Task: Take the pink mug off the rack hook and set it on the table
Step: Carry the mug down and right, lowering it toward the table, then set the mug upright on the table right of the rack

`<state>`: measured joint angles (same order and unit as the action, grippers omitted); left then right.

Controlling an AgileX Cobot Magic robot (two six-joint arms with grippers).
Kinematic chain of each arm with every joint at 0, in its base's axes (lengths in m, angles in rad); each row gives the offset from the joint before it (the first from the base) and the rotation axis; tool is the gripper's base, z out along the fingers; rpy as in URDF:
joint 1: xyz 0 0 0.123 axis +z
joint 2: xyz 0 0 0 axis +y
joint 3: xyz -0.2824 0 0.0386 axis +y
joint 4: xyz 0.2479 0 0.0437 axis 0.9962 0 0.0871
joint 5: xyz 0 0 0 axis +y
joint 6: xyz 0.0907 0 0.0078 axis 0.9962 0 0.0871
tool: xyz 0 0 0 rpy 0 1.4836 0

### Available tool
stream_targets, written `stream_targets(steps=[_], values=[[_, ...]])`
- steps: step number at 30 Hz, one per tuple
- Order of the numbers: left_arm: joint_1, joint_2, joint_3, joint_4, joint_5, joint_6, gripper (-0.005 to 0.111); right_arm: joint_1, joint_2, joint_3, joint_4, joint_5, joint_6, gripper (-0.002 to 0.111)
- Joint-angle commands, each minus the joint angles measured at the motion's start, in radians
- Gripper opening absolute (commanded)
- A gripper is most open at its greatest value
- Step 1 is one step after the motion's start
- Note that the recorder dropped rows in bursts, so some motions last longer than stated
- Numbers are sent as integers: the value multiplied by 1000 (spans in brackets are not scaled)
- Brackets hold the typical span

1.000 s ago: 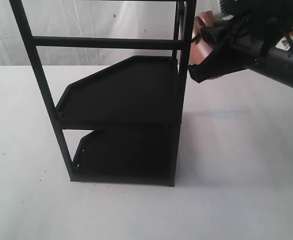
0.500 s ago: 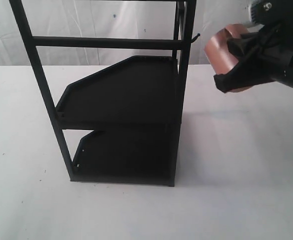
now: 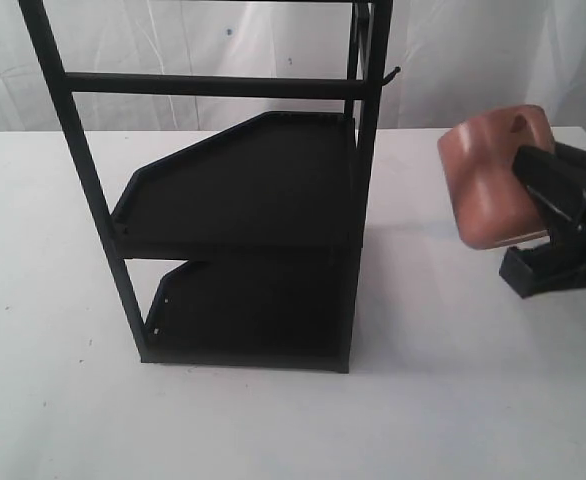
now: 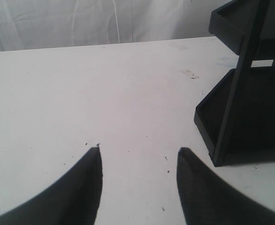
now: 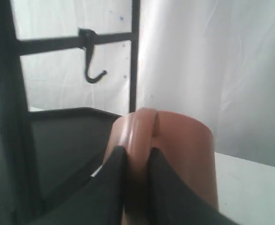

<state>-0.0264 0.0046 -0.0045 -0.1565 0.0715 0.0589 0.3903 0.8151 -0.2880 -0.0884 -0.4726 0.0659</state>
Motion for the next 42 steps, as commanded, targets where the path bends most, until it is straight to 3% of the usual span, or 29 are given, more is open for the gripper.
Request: stream_targets(steps=[1, 16, 21, 31, 42], values=[[2, -5, 4, -9, 5, 0, 53, -2, -28, 96, -115, -98, 112, 0], [2, -5, 4, -9, 5, 0, 53, -2, 38, 172, -83, -251, -6, 0], [2, -5, 4, -9, 5, 0, 53, -2, 198, 142, 58, -349, -136, 0], [2, -5, 4, -9, 5, 0, 53, -2, 619, 48, 56, -572, -204, 0], [2, -5, 4, -9, 5, 0, 53, -2, 842, 42, 65, -742, -197, 0]])
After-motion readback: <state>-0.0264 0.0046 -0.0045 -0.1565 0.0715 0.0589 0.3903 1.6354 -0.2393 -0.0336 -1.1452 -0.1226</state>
